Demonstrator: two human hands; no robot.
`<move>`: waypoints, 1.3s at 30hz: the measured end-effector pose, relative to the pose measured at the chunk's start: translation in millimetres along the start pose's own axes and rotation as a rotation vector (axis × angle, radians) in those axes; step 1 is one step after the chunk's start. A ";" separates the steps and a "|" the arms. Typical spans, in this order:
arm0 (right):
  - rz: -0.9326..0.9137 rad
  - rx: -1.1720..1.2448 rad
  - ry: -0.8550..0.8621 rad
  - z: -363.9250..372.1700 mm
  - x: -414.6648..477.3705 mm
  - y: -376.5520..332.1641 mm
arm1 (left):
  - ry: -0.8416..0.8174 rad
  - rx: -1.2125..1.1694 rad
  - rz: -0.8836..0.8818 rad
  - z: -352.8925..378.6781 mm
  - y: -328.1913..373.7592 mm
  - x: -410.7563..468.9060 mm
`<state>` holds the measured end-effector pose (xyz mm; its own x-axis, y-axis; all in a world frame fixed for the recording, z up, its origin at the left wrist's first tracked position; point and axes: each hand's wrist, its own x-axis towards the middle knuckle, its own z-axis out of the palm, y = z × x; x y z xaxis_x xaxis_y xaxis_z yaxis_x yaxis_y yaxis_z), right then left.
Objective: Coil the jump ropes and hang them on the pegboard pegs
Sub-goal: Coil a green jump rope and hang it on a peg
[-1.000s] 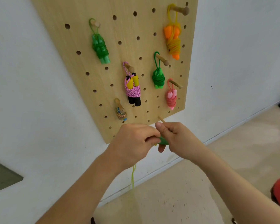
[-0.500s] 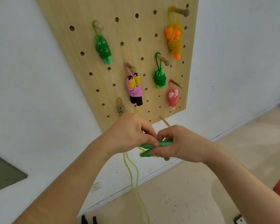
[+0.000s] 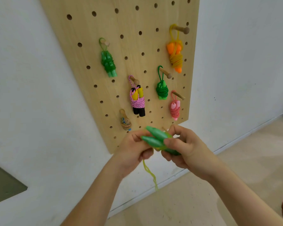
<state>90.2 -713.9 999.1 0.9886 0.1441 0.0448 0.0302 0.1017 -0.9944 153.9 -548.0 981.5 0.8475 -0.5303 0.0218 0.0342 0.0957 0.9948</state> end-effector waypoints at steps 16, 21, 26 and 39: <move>-0.060 -0.837 -0.006 -1.6 21.5 33.3 | 0.033 1.848 0.206 15.2 -14.0 -43.7; -0.033 -0.865 -0.082 -0.3 21.0 35.6 | -0.120 1.892 0.292 16.8 -1.8 -41.5; 0.053 -0.788 -0.196 -5.4 13.0 25.5 | -0.174 1.820 0.376 7.5 25.9 -30.4; 0.090 -0.977 -0.319 -10.0 6.0 -19.6 | -0.322 1.898 0.617 11.7 44.8 -26.0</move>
<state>97.0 -724.9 1017.9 0.9123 0.3805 -0.1515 0.2060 -0.7460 -0.6333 127.2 -539.8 1026.6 0.4116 -0.9016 0.1329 -0.8392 -0.4319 -0.3305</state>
